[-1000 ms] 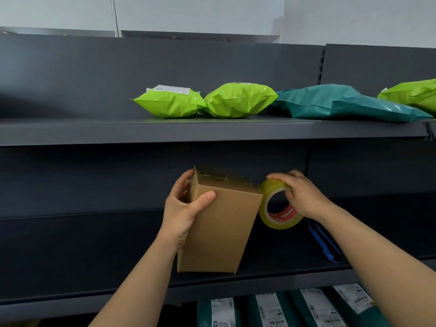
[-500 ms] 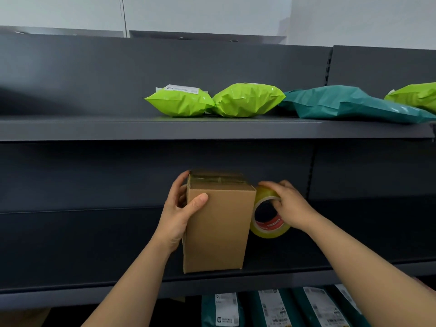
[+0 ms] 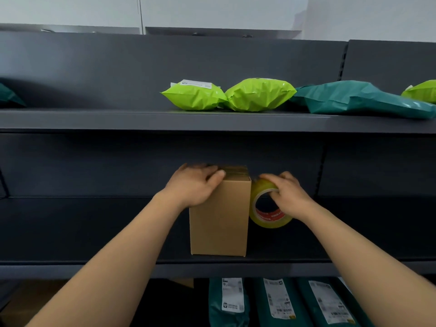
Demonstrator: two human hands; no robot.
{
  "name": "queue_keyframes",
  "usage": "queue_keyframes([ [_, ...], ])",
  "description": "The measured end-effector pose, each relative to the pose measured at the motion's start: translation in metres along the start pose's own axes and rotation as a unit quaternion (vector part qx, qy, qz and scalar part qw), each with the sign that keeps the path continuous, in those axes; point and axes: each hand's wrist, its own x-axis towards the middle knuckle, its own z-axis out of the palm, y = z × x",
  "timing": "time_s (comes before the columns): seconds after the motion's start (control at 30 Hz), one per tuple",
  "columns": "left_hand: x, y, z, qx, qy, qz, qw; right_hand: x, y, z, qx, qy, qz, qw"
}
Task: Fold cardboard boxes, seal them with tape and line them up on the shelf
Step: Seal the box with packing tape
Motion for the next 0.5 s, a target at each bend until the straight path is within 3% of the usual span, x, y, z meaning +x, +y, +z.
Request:
queue_keyframes([
  [0.17, -0.002, 0.011, 0.001, 0.111, -0.022, 0.008, 0.993, -0.002, -0.001, -0.001, -0.01, -0.004, 0.005, 1.0],
  [0.37, -0.001, 0.04, 0.005, 0.047, -0.004, 0.003, 0.999, -0.002, -0.004, -0.001, -0.02, -0.004, 0.014, 1.0],
  [0.5, 0.002, 0.055, 0.006, 0.085, -0.034, -0.012, 0.996, -0.002, -0.002, -0.001, -0.034, -0.002, 0.016, 0.999],
])
